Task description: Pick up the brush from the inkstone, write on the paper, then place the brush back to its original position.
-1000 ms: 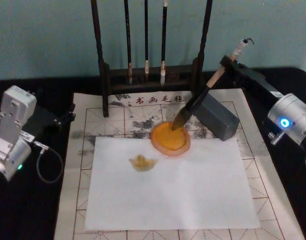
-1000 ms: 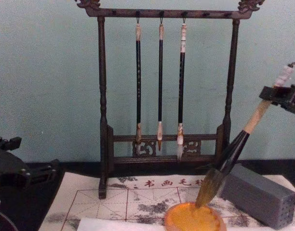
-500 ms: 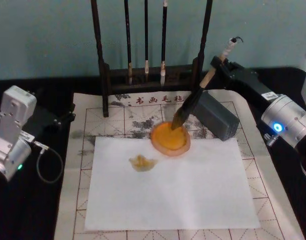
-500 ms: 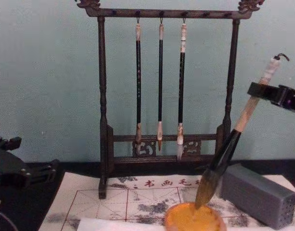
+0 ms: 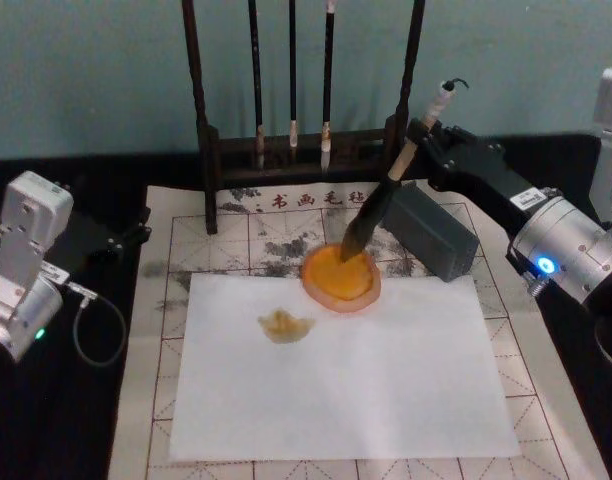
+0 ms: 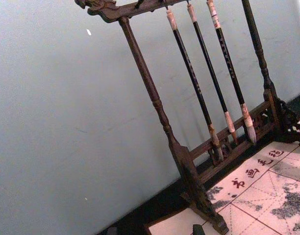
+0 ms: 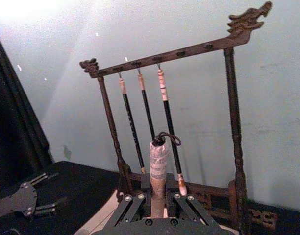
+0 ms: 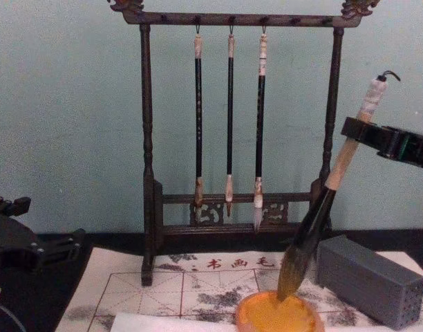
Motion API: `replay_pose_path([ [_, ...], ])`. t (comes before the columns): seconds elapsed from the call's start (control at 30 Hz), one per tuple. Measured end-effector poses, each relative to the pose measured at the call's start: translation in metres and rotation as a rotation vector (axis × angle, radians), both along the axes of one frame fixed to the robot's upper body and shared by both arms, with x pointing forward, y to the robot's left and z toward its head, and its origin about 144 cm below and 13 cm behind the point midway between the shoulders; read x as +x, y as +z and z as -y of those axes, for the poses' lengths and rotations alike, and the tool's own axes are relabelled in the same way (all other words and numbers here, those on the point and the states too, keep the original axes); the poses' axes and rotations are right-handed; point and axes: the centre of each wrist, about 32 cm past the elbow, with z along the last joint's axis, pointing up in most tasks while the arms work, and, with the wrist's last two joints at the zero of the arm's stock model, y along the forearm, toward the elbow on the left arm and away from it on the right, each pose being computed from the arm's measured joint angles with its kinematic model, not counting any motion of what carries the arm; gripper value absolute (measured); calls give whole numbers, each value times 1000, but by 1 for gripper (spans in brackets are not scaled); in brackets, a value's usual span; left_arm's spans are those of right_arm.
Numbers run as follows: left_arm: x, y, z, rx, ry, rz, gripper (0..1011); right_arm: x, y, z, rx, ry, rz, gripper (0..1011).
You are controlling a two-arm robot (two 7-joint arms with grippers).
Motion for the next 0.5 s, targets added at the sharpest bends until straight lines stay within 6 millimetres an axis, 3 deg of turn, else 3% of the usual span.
replay_pose_path([
  [0.5, 0, 0, 0, 0, 0, 0, 1001, -1, -3, -5, -63, 45, 41, 185],
])
